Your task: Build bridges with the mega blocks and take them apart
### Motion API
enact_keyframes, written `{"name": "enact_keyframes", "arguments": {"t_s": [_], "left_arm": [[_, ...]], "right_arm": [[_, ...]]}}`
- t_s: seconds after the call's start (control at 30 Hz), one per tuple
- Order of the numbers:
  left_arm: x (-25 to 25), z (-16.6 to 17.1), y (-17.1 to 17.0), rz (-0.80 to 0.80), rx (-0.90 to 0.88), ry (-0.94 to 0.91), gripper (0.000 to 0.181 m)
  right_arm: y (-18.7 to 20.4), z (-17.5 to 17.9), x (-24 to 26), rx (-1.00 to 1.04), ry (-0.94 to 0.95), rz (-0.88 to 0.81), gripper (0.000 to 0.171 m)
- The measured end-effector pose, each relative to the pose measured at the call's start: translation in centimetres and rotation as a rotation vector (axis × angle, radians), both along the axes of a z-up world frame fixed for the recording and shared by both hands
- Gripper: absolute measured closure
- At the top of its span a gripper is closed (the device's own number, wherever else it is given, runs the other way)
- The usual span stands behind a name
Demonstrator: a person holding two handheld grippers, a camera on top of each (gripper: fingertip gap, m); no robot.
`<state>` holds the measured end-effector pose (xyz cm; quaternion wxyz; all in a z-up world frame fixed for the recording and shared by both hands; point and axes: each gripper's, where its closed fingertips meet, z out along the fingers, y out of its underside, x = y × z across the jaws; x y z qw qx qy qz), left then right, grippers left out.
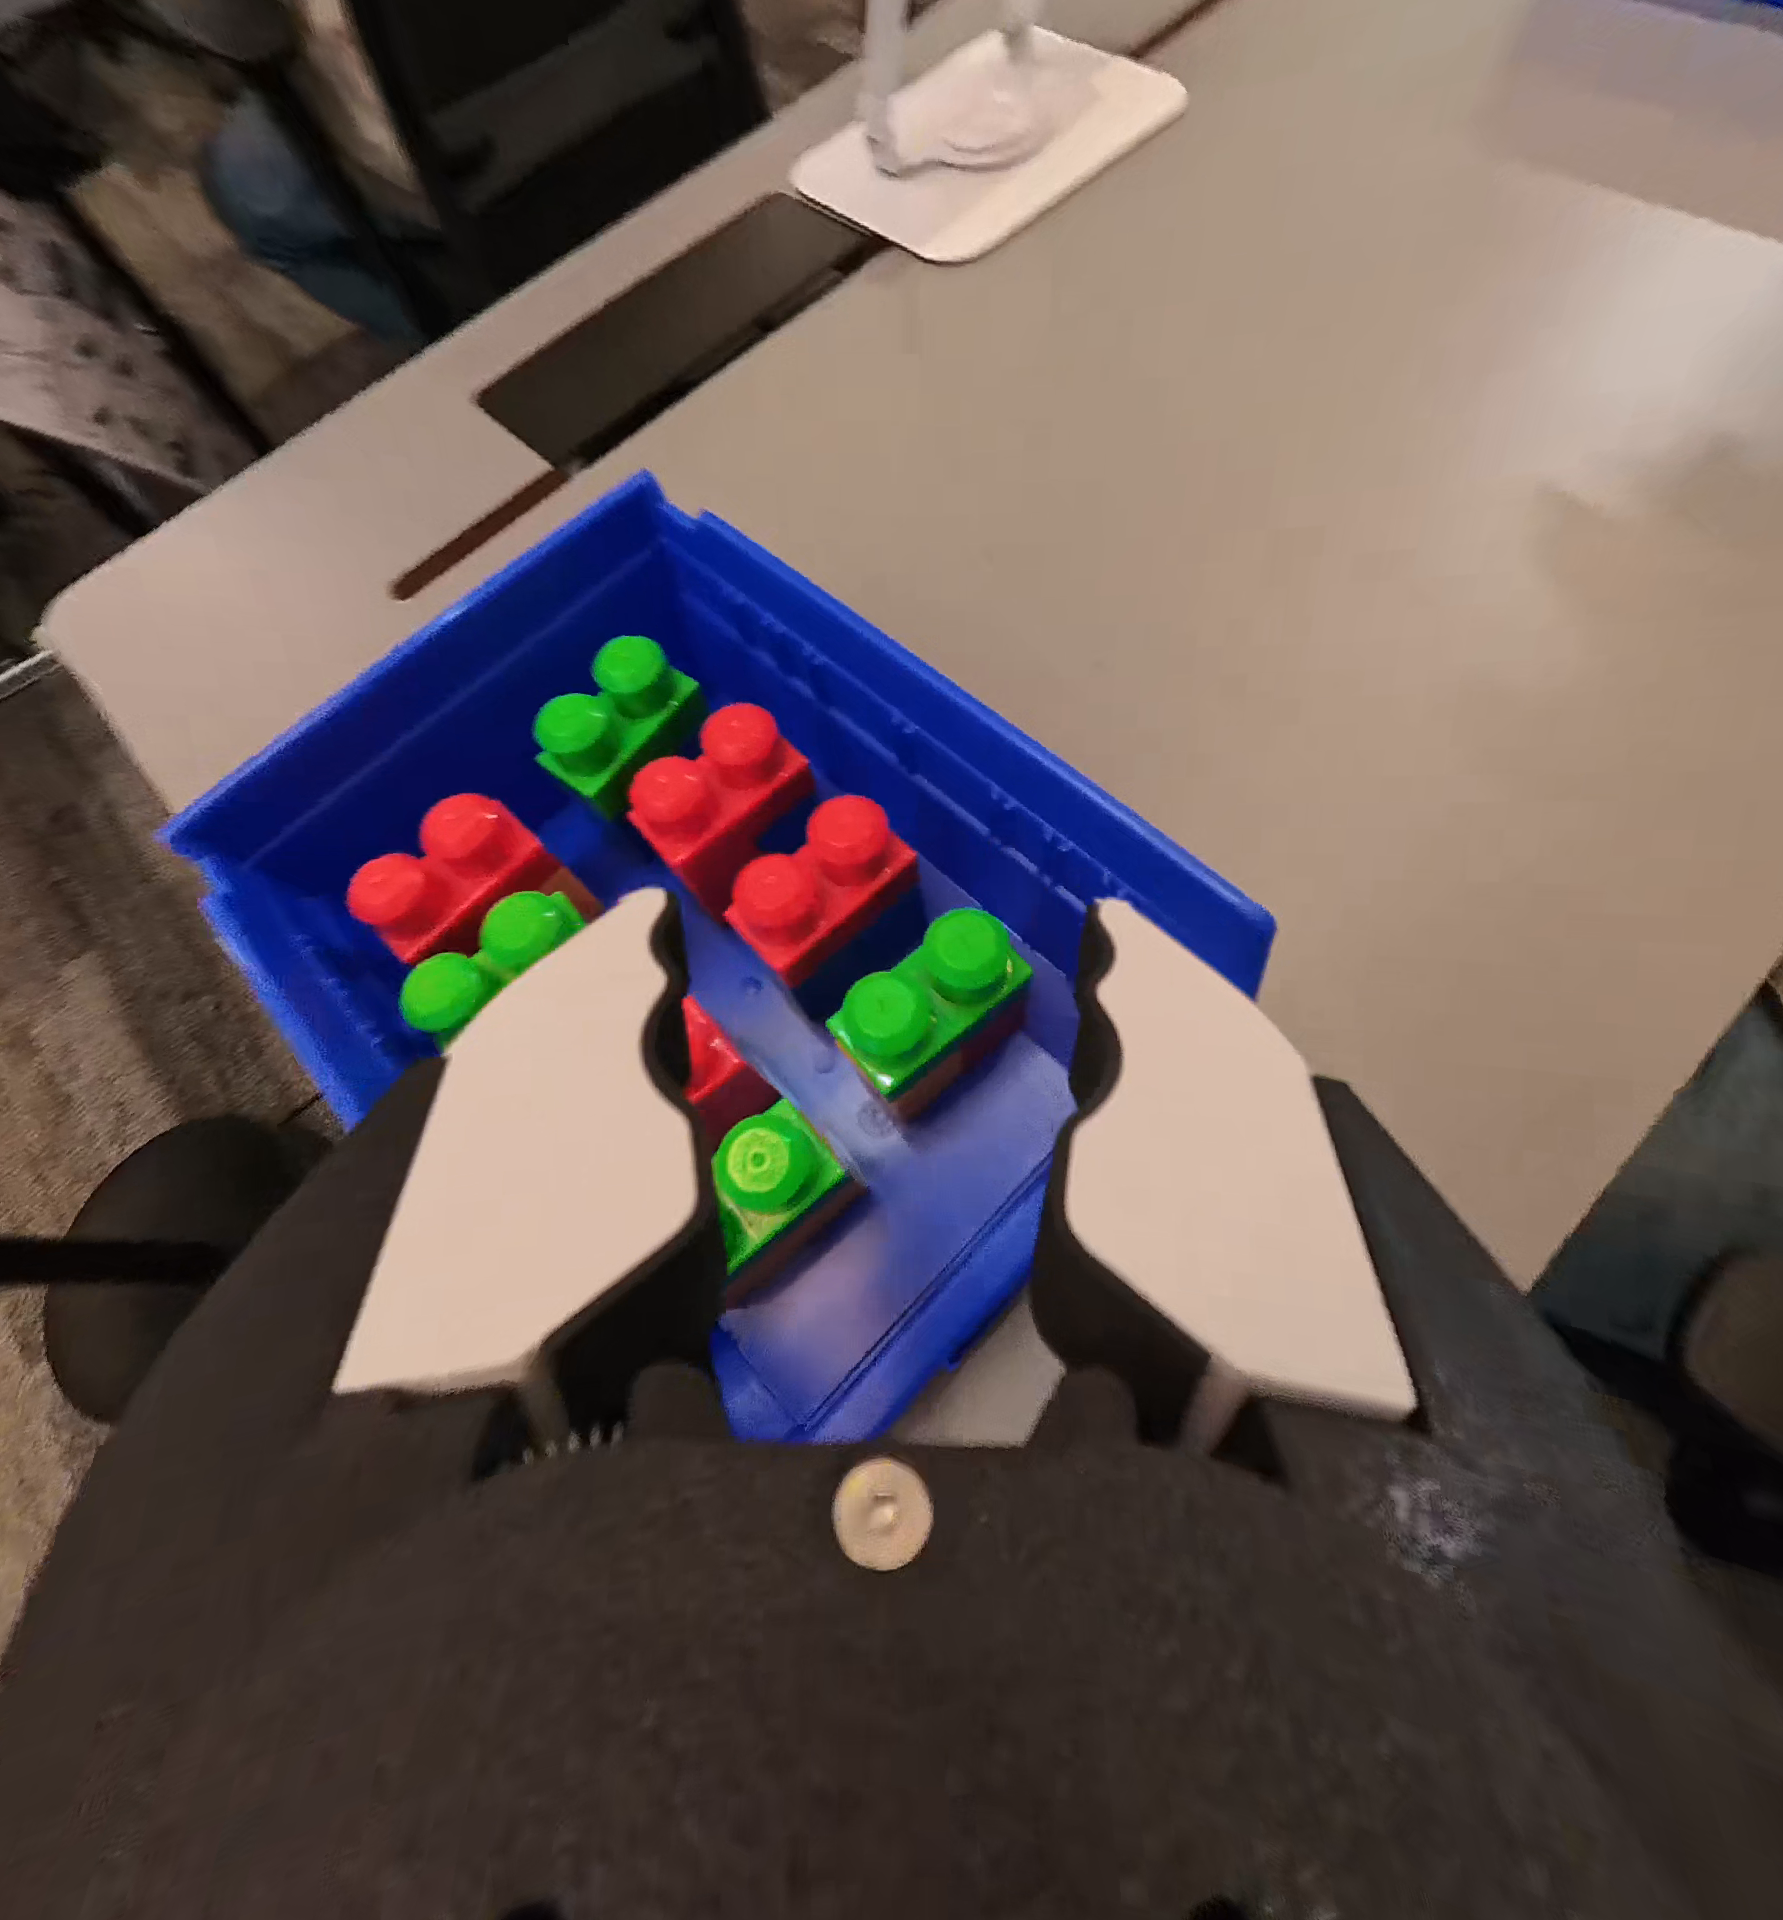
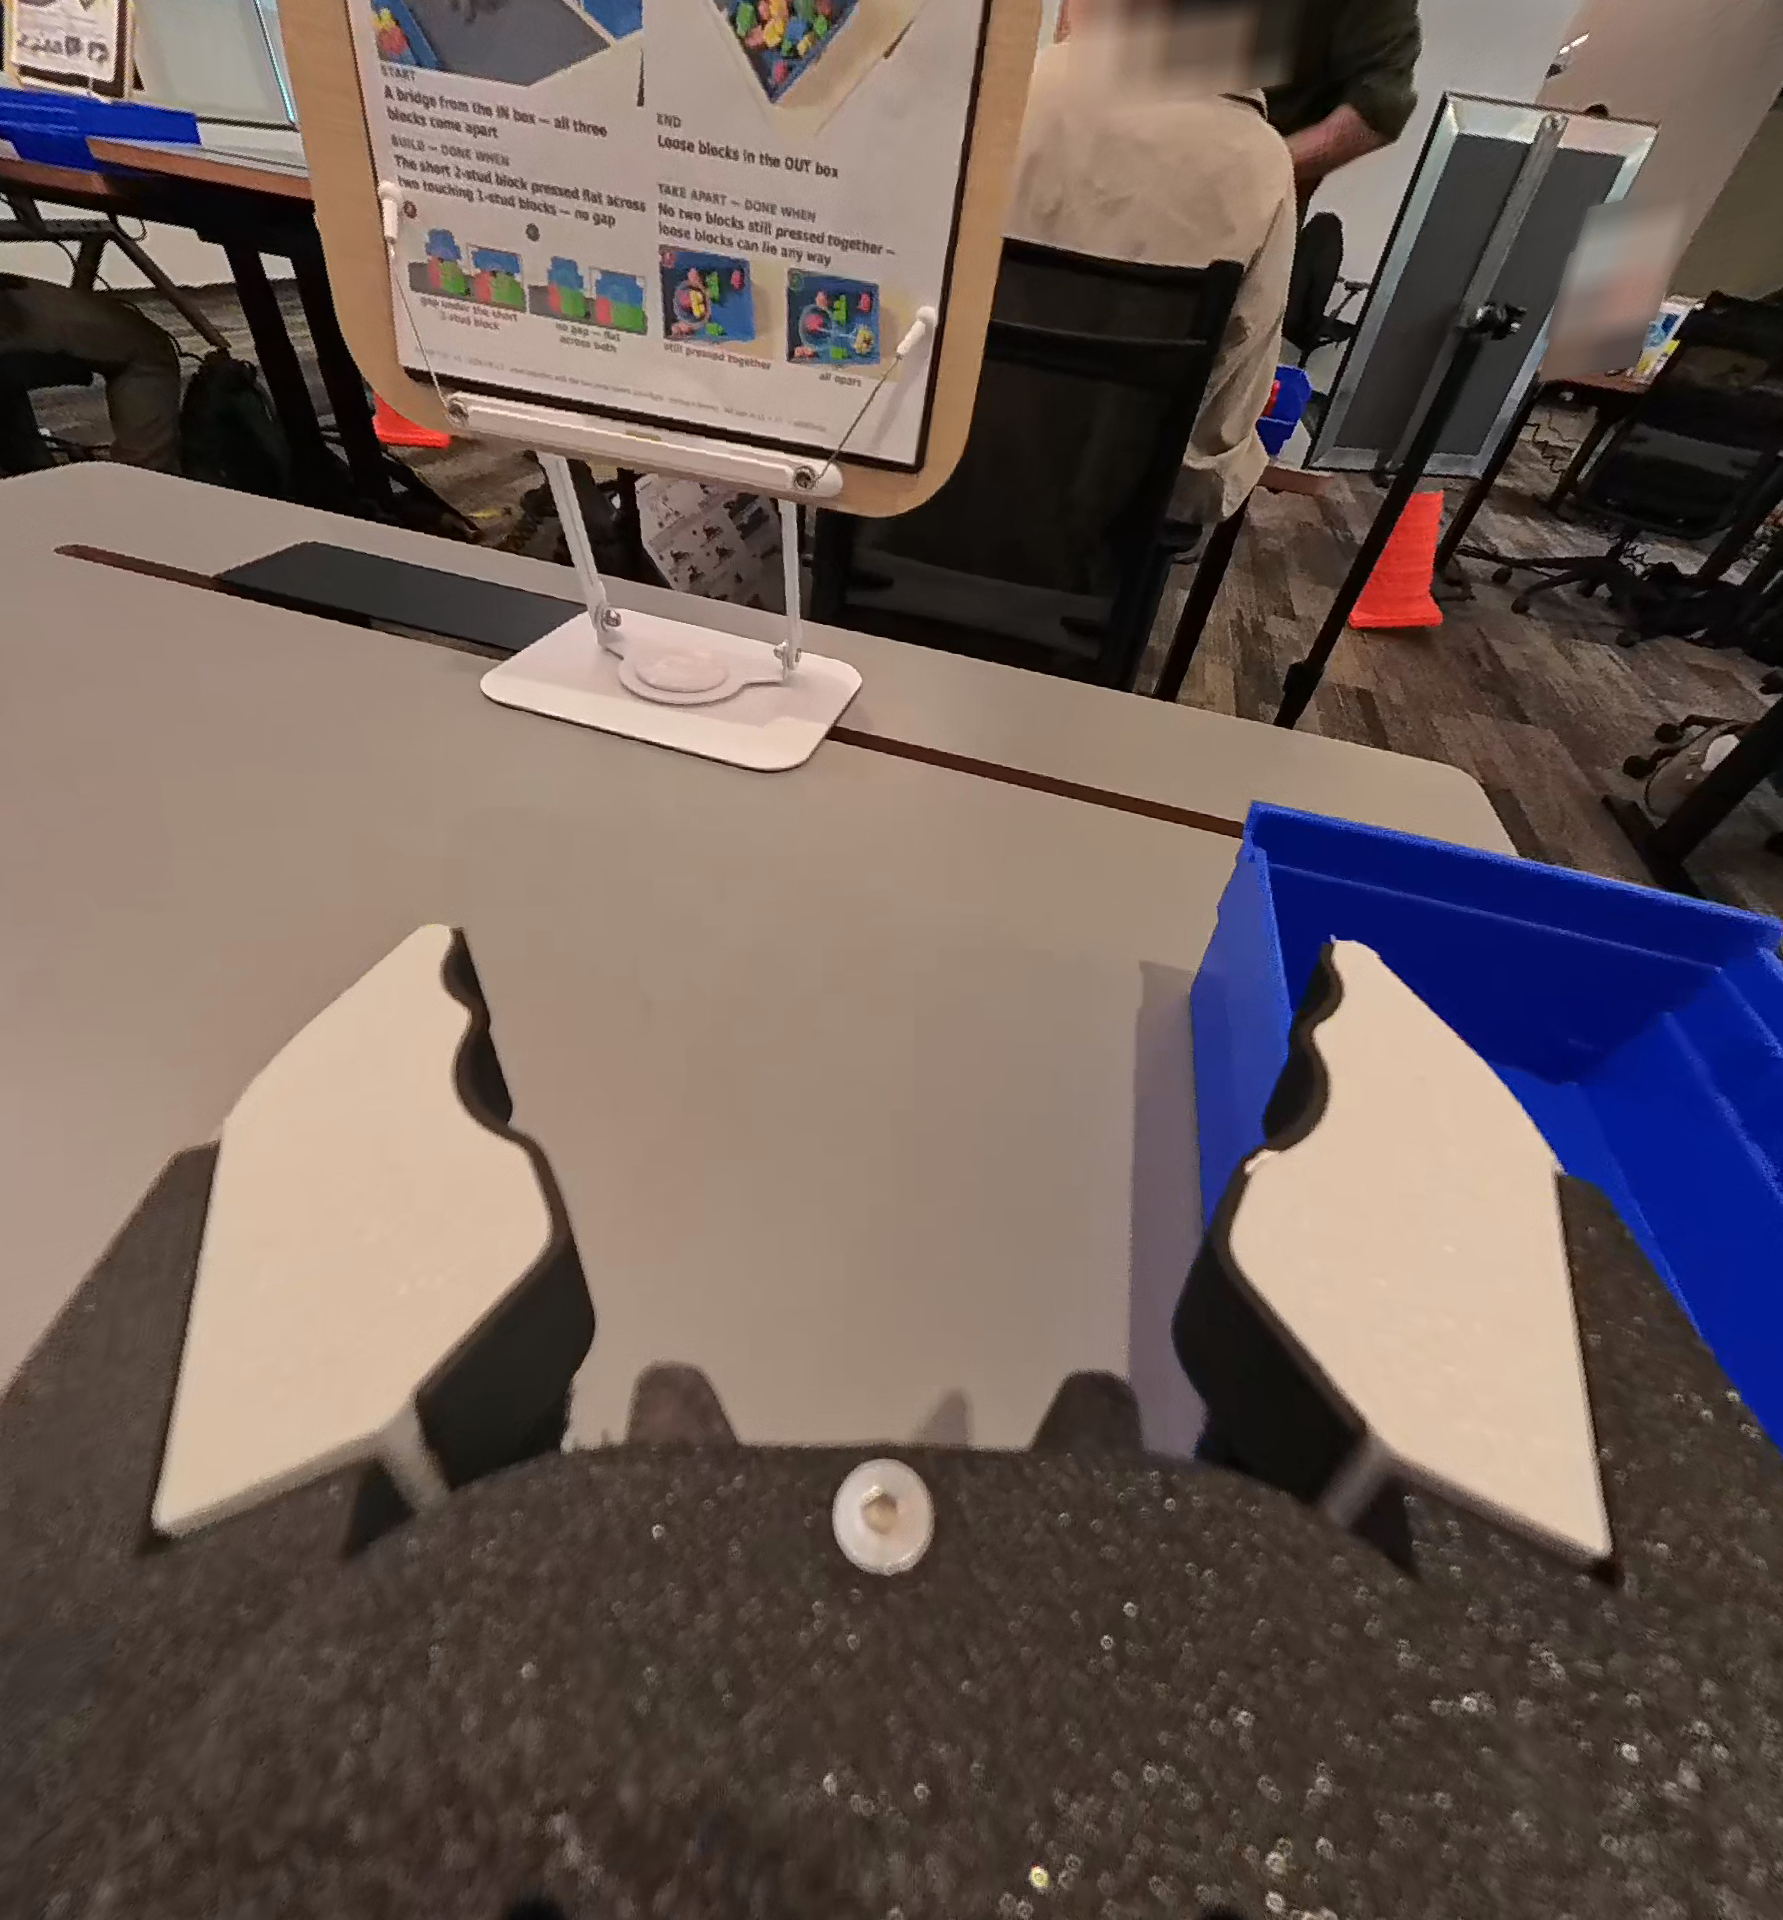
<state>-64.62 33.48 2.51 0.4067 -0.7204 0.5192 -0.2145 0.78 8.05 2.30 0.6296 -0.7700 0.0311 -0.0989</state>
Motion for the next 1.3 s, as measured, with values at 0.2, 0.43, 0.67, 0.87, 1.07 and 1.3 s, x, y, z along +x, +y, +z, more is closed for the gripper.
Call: {"name": "enact_keyframes", "arguments": {"t_s": [0.2,0.43,0.67,0.87,1.07,1.3], "left_arm": [[1.7,-3.1,-0.8,-0.193,-0.010,0.138,0.116],[1.7,-6.9,-0.8,-0.300,-0.049,0.382,0.121],[1.0,-9.6,-0.4,-0.336,-0.077,0.562,0.118],[0.9,-10.5,0.4,-0.339,-0.055,0.610,0.115],[0.7,-11.8,0.6,-0.359,-0.052,0.686,0.115],[1.1,-12.7,1.0,-0.365,-0.048,0.725,0.117]], "right_arm": [[0.5,0.3,-0.6,-0.013,-0.019,-0.001,0.029],[0.9,0.2,-1.1,-0.031,-0.026,0.001,0.029],[1.2,0.2,-1.3,-0.038,-0.029,0.000,0.029],[1.3,0.0,-1.4,-0.047,-0.032,0.001,0.029],[1.4,0.0,-1.5,-0.048,-0.036,0.001,0.029],[1.8,0.0,-1.9,-0.053,-0.041,0.012,0.029]]}}
